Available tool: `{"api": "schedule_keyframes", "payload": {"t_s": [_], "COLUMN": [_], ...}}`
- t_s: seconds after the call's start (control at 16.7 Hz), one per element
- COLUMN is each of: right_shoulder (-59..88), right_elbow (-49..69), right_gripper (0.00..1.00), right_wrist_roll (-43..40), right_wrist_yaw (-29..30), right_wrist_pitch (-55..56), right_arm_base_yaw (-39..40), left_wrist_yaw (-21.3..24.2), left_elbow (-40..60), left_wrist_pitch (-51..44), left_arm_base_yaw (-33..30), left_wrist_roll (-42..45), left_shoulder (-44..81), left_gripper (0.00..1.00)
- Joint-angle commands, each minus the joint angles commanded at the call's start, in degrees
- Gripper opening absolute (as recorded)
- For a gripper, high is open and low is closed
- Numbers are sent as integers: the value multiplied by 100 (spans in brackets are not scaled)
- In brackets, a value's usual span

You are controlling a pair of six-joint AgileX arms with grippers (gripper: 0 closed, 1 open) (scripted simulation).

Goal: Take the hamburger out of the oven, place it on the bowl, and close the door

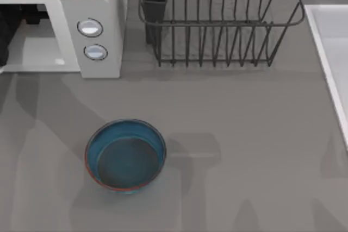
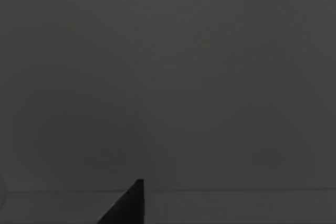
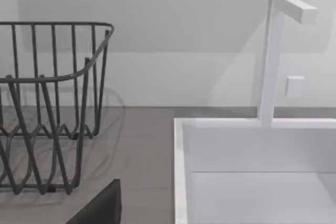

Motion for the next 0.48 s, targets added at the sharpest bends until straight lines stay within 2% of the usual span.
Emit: {"api": "schedule_keyframes", "payload": {"t_s": [0.48], "right_shoulder": [0], "right_elbow": [0], "right_gripper": [100], "right_wrist_roll": [0], "right_wrist_yaw": [0], "right_wrist_pitch": [0], "right_arm_base_yaw": [0], "left_wrist_yaw": [269], "left_elbow": [-3461], "left_wrist_pitch": [1872], "left_arm_base_yaw": [294], "left_wrist_roll": [85], "left_shoulder": [-1326], "left_gripper": [0]}}
